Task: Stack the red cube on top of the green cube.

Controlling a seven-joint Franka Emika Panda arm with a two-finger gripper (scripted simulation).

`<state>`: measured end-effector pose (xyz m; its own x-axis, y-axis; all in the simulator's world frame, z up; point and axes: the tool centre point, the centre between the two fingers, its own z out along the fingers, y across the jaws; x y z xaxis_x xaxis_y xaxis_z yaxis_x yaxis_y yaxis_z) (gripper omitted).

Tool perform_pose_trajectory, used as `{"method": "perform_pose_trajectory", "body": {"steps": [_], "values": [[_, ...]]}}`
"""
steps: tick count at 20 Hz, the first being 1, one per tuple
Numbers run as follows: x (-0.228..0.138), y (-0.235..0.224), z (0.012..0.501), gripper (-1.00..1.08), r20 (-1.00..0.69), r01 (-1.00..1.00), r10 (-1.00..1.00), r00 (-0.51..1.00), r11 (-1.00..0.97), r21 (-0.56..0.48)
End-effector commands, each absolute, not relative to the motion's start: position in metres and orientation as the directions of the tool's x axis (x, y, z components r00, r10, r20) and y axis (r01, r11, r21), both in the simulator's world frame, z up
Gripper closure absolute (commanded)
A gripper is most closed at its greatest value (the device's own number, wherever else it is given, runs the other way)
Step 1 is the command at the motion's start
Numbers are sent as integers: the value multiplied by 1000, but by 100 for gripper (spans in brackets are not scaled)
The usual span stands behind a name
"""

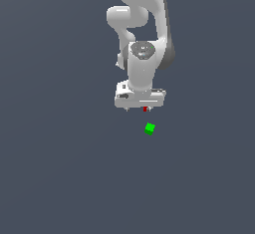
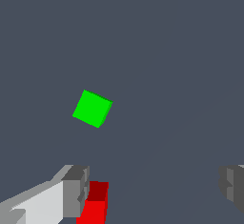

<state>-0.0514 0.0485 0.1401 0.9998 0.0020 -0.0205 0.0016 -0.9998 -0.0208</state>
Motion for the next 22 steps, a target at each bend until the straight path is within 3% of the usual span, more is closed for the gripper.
{"method": "perform_pose_trajectory", "body": {"steps": [1,13,22], "values": [[-66,56,132,-92,-18,0,0,1000,-1000,-18],[-141,99,87,-92,-5,-12,-12,1000,-1000,-6],[-165,114,71,-92,0,-16,-16,1000,-1000,-1]]}}
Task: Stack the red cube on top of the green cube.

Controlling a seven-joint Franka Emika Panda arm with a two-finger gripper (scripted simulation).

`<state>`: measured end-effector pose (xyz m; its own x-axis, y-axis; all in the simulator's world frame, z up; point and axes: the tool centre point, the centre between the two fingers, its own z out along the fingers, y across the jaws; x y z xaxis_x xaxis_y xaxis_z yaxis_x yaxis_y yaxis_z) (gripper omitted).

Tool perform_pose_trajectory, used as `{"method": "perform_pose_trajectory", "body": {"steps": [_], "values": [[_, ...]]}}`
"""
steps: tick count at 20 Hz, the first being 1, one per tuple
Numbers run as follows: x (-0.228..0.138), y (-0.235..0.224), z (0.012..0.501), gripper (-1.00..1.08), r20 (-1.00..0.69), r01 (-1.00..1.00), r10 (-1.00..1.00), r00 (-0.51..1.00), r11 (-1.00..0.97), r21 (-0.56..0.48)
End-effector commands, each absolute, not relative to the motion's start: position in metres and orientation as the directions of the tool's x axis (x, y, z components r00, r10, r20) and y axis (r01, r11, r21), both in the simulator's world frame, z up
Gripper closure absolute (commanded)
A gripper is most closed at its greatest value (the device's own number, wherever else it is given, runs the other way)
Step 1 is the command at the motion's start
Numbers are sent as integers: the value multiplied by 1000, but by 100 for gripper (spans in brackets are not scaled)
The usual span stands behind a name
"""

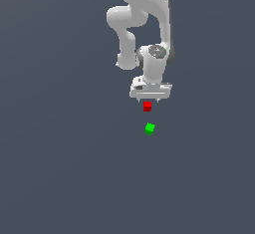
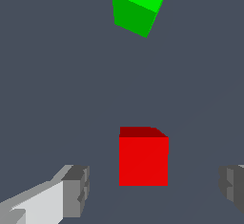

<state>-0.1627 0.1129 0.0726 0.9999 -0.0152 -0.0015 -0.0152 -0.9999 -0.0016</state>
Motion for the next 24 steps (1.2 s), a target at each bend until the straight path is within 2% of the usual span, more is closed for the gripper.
{"method": "perform_pose_trajectory", "body": {"steps": [1,8,24], "values": [[-166,115,70,-92,0,-16,-16,1000,-1000,-1],[-165,114,65,-92,-1,-16,-16,1000,-1000,-1],[-166,115,20,-92,0,-17,-17,1000,-1000,0]]}}
